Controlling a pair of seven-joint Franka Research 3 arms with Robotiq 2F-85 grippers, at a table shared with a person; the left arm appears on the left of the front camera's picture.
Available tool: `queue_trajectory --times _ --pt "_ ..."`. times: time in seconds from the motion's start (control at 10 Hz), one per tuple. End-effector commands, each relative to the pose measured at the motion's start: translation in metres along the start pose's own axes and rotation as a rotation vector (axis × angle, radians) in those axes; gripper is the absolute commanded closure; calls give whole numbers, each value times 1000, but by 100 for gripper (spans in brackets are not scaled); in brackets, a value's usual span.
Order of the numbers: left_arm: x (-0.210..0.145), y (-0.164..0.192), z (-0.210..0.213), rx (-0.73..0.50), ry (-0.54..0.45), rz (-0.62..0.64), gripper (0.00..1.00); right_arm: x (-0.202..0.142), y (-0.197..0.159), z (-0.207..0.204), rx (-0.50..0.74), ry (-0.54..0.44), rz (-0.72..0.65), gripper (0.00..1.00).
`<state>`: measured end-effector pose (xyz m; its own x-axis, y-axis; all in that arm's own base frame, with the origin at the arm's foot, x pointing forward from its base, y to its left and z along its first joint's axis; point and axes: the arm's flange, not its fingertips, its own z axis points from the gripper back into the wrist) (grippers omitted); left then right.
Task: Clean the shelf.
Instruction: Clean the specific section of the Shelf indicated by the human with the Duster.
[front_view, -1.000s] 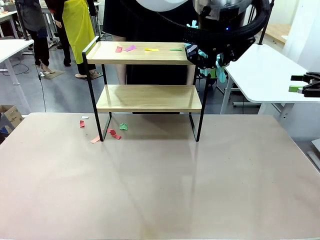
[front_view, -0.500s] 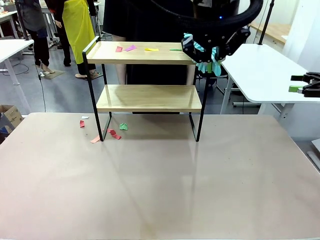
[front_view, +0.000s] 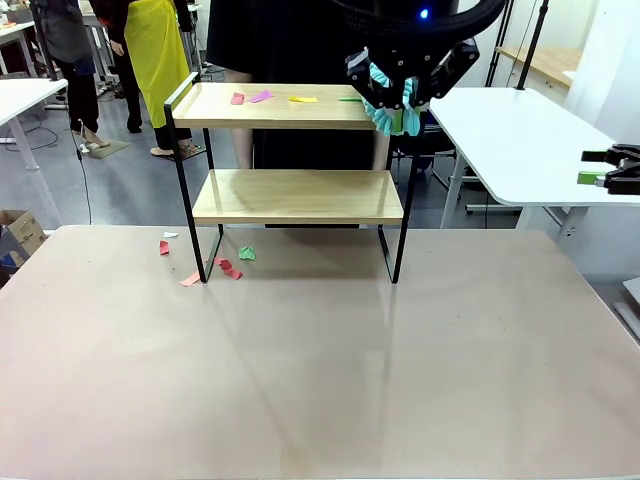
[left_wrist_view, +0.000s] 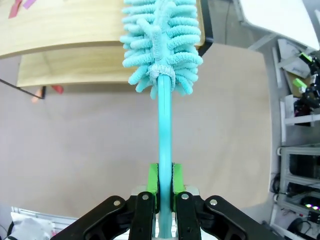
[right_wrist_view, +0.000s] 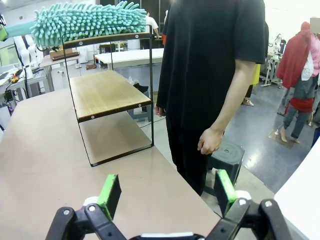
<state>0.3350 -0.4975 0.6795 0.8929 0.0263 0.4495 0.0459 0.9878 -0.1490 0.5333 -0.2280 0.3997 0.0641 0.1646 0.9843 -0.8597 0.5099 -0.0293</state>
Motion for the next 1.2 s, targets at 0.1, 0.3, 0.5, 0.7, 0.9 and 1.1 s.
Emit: queue_trajectory --times 0.1,0.3,0.5,0.7,0.9,1.1 --pt "9 16 11 67 -2 -32 87 3 0 -2 -2 -1 5 0" --pt "7 39 14 111 -4 -37 87 3 0 -2 -2 -1 5 0" --pt "2 62 14 176 5 -54 87 3 0 -2 -2 -1 5 0" --pt "0 88 20 220 7 -37 87 3 0 -2 -2 -1 5 0" --pt "-5 114 26 272 -7 -33 87 3 0 -2 -2 -1 5 0" --pt "-11 136 31 334 -39 -51 87 3 0 -2 -2 -1 5 0"
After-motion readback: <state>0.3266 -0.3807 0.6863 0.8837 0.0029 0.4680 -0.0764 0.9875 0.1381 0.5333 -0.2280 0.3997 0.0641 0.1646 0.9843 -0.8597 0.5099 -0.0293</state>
